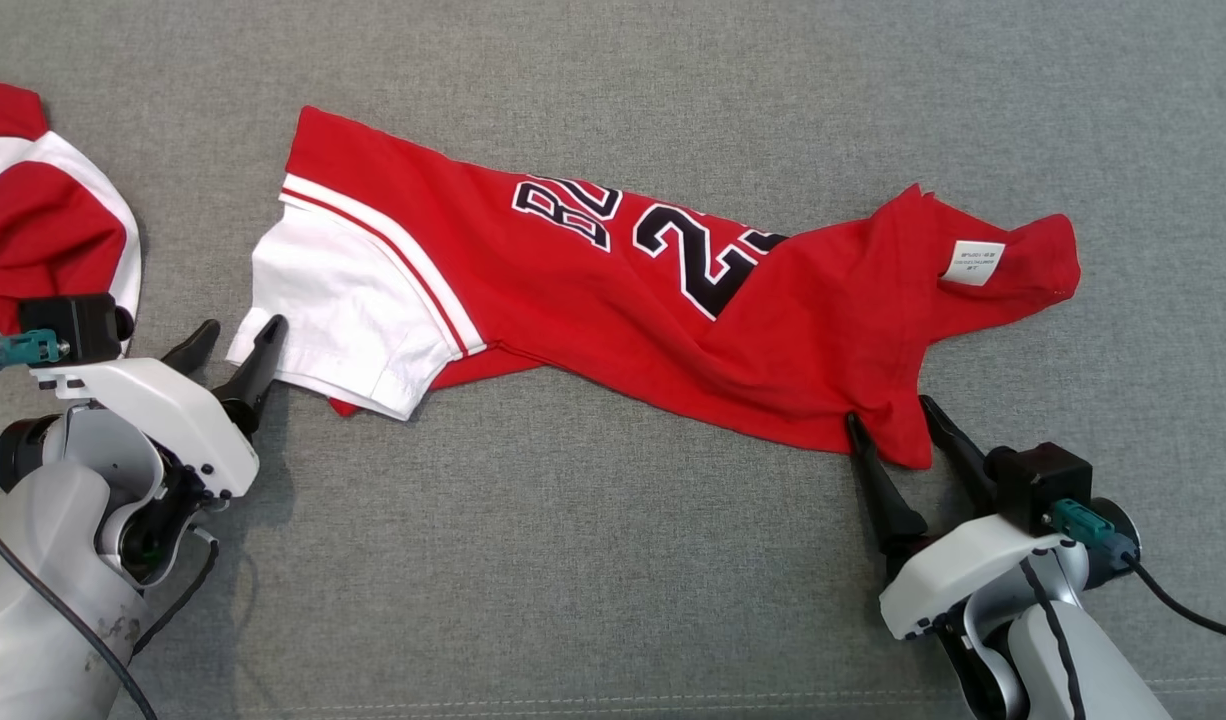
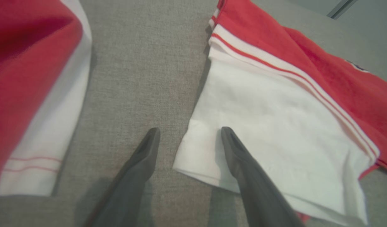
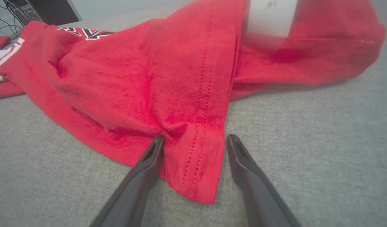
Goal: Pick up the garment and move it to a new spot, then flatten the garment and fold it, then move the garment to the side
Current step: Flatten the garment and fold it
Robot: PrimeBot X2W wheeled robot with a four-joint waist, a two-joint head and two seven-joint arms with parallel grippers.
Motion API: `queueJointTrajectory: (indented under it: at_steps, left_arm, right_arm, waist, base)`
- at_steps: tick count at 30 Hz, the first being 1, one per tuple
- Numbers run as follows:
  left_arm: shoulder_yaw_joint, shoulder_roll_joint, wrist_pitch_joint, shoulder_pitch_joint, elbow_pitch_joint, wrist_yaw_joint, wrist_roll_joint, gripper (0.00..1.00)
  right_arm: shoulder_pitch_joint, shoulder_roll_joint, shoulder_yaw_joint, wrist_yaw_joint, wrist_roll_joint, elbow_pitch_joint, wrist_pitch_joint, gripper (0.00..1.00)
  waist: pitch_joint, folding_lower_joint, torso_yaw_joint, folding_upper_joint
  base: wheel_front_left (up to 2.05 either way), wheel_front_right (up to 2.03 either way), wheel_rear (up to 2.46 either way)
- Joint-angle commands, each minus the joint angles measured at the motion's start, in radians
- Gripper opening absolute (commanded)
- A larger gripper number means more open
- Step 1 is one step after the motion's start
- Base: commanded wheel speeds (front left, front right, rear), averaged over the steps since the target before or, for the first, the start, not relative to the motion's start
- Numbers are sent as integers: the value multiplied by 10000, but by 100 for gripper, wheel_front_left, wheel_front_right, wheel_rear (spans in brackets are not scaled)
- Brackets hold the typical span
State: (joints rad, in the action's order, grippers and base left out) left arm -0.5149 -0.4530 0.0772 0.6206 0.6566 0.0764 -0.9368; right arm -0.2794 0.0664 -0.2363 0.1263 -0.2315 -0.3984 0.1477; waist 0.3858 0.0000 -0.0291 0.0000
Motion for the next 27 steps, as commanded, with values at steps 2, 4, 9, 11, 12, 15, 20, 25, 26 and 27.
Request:
queueJointTrajectory:
  at_steps: [2, 4, 9, 11, 12, 15, 20, 25, 26, 27]
  left_arm:
    - [148, -215, 258, 408, 266, 178, -192, 100]
    - [34, -89, 443, 459, 420, 260, -270, 100]
    - [-139, 79, 852, 412, 600, 360, -475, 78]
    - [-185, 137, 1054, 350, 644, 395, -619, 58]
    - [-210, 164, 1165, 320, 646, 410, -689, 48]
    - [-265, 189, 1377, 278, 605, 437, -819, 37]
    - [-312, 135, 1547, 230, 563, 460, -925, 0]
    - [-289, 8, 1397, 110, 376, 469, -932, 0]
    - [-284, -34, 1325, 26, 257, 463, -917, 0]
    - [-303, -82, 1288, -92, 113, 445, -892, 0]
  right_arm:
    - [-24, -93, -417, 44, -102, -271, -121, 100]
    - [-20, -101, -424, 44, -109, -381, -106, 100]
    - [95, -114, -412, 44, -131, -485, -88, 100]
    - [187, -119, -408, 44, -151, -502, -120, 100]
    - [240, -121, -400, 44, -138, -516, -175, 100]
    - [432, -124, -370, 44, -106, -413, -259, 100]
    - [739, -131, -435, 44, -65, -144, -527, 72]
    - [973, -138, -404, 44, -228, 193, -713, 0]
    - [1066, -139, -352, 44, -266, 313, -700, 0]
    - [1185, -139, -291, 44, -304, 440, -703, 0]
  waist:
    - [16, 0, 23, 0]
    - [-1, 0, 53, 0]
    - [-86, 0, 98, 0]
    - [-138, 0, 117, 0]
    - [-163, 0, 128, 0]
    - [-231, 0, 173, 0]
    - [-314, 0, 156, 0]
    - [-346, 0, 70, 0]
    - [-353, 0, 57, 0]
    - [-359, 0, 53, 0]
  base:
    - [0, 0, 0]
    - [0, 0, 0]
    - [0, 0, 0]
    - [0, 0, 0]
    - [0, 0, 0]
    - [0, 0, 0]
    - [0, 0, 0]
    - [0, 0, 0]
    - [0, 0, 0]
    - [0, 0, 0]
